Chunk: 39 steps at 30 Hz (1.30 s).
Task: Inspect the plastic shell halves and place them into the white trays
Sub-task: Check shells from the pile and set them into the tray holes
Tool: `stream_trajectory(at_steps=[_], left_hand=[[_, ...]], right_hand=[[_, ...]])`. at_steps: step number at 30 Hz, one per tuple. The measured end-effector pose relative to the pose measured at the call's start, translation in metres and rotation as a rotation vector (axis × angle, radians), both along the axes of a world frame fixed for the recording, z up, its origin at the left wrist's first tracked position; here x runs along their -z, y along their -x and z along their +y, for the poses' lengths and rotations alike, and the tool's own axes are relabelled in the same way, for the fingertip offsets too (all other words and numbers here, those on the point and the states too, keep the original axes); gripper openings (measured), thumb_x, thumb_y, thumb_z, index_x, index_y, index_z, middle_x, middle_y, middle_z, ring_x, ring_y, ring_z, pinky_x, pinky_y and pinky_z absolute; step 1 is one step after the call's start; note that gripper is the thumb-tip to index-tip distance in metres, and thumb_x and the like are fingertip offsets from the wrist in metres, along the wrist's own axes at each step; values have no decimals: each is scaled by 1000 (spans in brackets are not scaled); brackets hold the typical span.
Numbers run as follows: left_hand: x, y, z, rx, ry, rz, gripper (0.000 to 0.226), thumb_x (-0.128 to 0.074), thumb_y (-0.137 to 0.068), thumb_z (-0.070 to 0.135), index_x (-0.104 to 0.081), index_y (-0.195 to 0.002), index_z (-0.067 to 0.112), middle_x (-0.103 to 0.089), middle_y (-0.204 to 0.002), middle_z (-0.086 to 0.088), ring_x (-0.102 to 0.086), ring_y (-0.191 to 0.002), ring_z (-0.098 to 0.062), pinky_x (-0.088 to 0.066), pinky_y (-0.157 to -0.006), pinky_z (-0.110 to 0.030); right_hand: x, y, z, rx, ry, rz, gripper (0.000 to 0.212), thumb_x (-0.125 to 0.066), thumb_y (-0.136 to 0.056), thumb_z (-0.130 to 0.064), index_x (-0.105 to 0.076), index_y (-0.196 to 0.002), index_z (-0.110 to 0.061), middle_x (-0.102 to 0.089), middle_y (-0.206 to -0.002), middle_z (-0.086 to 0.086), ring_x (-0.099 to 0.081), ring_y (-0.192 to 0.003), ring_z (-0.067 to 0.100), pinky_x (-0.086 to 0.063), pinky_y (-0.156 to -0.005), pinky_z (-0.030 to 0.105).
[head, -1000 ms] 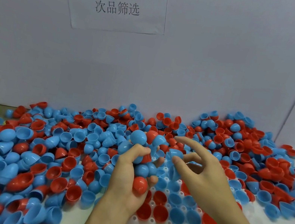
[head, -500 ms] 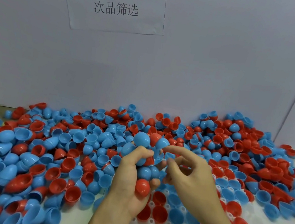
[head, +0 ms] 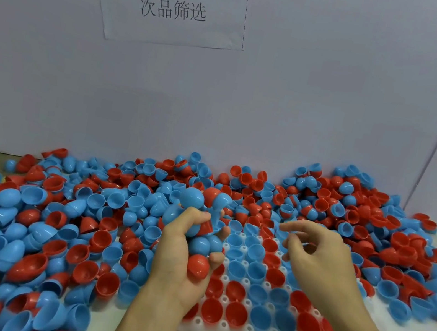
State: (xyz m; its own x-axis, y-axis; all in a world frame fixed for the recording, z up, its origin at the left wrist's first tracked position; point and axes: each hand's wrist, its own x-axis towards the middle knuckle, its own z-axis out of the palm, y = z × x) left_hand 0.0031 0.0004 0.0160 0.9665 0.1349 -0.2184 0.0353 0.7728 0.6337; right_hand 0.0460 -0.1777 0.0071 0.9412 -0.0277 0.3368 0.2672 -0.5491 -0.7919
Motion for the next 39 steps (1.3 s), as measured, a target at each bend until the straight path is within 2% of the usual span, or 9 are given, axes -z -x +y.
stream_trajectory(at_steps=[5,11,15,19,23,29,33,36,39], left_hand=[[0,-1,2,-4,11,-7,10,-68,-62,14,-77,-61,18,-71,-80,-8,-64,-71,-17,-39,-34,-20],[-2,0,3,-43,50,12,27,-68,-61,14,-69,-88,11,-71,-87,-10,-66,-70,-18,-39,-34,-21],[-3,0,6,-46,75,19,20,-67,-68,11,-69,-87,10,-69,-83,-9,-66,-67,-18,-39,-34,-21],[-2,0,7,-24,64,11,9,-68,-67,12,-77,-67,15,-70,-78,-8,-65,-67,-17,-40,-34,-21],[-2,1,6,-33,67,-2,21,-69,-60,14,-71,-81,11,-69,-79,-10,-65,-67,-18,-39,-34,-21],[-1,1,2,-37,28,-24,34,-67,-62,14,-65,-96,11,-69,-86,-10,-63,-74,-19,-38,-34,-20],[0,1,-2,-34,1,-43,37,-67,-63,14,-65,-101,12,-68,-91,-10,-61,-78,-19,-38,-35,-19],[1,1,-4,-34,-16,-45,44,-66,-64,15,-63,-109,11,-66,-96,-11,-63,-80,-19,-38,-35,-19],[2,0,-5,-36,-41,-41,36,-65,-72,13,-63,-107,11,-67,-94,-11,-66,-76,-18,-39,-36,-19]], right_hand=[[-1,-5,5,-58,272,67,15,-66,-92,-16,-73,-101,-27,-63,-79,-16,-64,-64,0,-43,-46,7],[-3,-9,23,-124,729,197,31,-69,-90,-12,-67,-119,-20,-63,-112,4,-65,-86,18,-59,-76,33],[-3,-16,27,-128,784,218,30,-63,-87,5,-72,-110,-12,-65,-111,8,-68,-85,22,-62,-73,35],[-5,-16,16,-153,693,155,20,-65,-91,-5,-75,-107,-14,-69,-96,-2,-66,-76,9,-59,-66,21],[-17,-8,-3,-167,471,90,8,-71,-90,-17,-73,-89,-24,-66,-67,-9,-62,-61,2,-47,-53,10],[-27,7,-46,-309,-90,318,7,-71,-88,-28,-77,-87,-25,-77,-90,-4,-74,-84,13,-60,-73,23],[-24,24,-72,-424,-556,459,32,-81,-66,-25,-79,-96,-13,-75,-98,11,-71,-84,21,-58,-73,25],[-24,35,-91,-370,-545,426,34,-81,-62,-27,-80,-96,-19,-76,-100,8,-73,-89,20,-57,-71,22],[-30,41,-115,-166,-114,315,8,-79,-76,-25,-80,-84,-28,-76,-87,-8,-72,-81,6,-52,-62,12]])
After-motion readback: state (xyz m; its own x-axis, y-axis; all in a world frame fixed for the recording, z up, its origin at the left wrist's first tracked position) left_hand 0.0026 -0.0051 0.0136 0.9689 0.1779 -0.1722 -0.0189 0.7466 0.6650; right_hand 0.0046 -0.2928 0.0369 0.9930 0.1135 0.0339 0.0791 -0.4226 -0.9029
